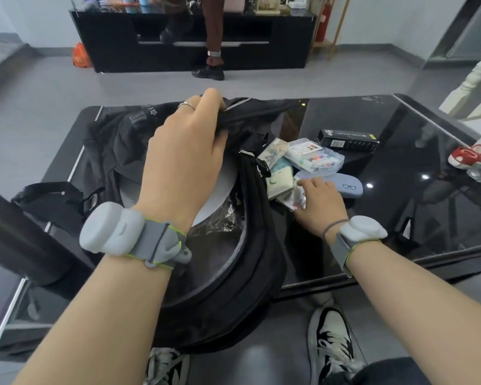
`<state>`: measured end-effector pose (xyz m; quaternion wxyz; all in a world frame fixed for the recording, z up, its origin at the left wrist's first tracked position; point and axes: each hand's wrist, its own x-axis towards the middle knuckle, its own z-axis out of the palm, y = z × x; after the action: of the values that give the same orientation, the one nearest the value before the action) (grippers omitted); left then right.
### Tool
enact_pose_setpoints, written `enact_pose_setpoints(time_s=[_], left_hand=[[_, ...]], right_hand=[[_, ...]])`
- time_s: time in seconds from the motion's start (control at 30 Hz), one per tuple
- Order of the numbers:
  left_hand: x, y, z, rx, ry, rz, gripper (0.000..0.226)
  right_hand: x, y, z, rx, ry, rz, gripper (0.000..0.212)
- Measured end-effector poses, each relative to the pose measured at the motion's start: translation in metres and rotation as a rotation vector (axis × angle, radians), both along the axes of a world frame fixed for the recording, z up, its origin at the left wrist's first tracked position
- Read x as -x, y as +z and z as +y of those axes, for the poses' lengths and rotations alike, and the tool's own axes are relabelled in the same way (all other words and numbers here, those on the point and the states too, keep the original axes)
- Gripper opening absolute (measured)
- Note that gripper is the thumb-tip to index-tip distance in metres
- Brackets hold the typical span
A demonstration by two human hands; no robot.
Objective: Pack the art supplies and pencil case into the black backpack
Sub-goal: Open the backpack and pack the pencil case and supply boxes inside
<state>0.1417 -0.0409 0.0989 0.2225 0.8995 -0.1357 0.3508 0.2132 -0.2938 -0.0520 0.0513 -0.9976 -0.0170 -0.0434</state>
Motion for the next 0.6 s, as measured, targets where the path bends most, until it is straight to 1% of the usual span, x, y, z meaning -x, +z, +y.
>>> enact_pose_setpoints(time_s=[0.07,0.17,0.23,0.37,0.43,0.53,0.6], left_hand=[[-0.002,-0.001,-0.001,0.012,0.001,-0.006,0.021],[-0.006,0.0,-0.002,0.033,0.005,-0.025,0.018],[-0.007,0.0,-0.004,0.037,0.006,-0.034,0.017],[-0.008,-0.001,-0.005,0.043,0.008,-0.027,0.016],[-0.008,-0.001,-0.004,0.049,0.007,-0.024,0.016],[-0.007,-0.001,-0.003,0.045,0.005,-0.023,0.017],[-0.007,-0.002,-0.004,0.04,-0.002,-0.014,0.017]], right_hand=[[-0.003,0.002,-0.006,-0.033,-0.014,-0.026,0.062],[-0.002,-0.002,-0.015,0.003,0.003,0.074,0.074],[-0.001,-0.003,-0.015,0.013,0.019,0.094,0.071],[-0.005,0.002,-0.012,-0.027,0.007,-0.029,0.058],[-0.009,-0.001,-0.021,-0.058,-0.054,-0.033,0.054],[-0.012,-0.012,-0.037,-0.069,-0.162,0.014,0.047],[-0.012,-0.017,-0.043,-0.059,-0.199,0.016,0.05]])
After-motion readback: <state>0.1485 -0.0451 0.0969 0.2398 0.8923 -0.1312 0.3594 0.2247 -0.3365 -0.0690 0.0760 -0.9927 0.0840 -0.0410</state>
